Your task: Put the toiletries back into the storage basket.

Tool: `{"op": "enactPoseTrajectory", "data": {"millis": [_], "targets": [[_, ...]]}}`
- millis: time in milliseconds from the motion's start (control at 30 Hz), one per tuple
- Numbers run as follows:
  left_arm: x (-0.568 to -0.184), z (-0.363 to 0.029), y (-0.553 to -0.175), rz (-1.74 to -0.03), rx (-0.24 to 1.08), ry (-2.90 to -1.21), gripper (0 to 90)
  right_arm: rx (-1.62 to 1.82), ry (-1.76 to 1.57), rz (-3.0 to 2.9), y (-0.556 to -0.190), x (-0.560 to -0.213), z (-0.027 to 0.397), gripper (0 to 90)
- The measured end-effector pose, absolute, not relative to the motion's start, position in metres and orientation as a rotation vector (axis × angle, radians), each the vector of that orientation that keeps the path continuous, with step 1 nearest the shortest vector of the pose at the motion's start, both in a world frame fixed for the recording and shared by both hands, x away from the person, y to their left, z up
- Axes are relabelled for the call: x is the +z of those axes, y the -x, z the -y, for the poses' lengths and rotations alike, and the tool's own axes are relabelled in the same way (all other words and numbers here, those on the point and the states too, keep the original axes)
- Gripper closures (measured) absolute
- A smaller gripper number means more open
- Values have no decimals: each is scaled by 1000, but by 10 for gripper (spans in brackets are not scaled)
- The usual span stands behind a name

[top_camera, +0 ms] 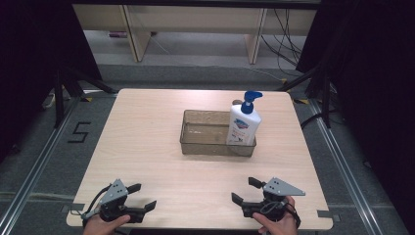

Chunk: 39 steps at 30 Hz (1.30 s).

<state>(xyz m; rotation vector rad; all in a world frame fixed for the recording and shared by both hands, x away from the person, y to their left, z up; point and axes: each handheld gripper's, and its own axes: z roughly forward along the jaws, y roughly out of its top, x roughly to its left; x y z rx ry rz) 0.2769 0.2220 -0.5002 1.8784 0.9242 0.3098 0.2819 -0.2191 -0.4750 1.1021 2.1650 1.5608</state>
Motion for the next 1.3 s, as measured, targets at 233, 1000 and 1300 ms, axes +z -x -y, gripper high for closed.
{"op": "enactPoseTrajectory", "data": {"millis": [233, 1000, 1300], "targets": [[-500, -221, -277, -925, 309, -1871, 147, 1542, -1102, -2162, -279, -479, 225, 153], [-500, -221, -277, -927, 329, -1889, 147, 1465, -1148, -2188, -271, -484, 231, 153], [-501, -221, -278, -931, 335, -1891, 147, 1461, -1148, -2192, -273, -485, 229, 153]]}}
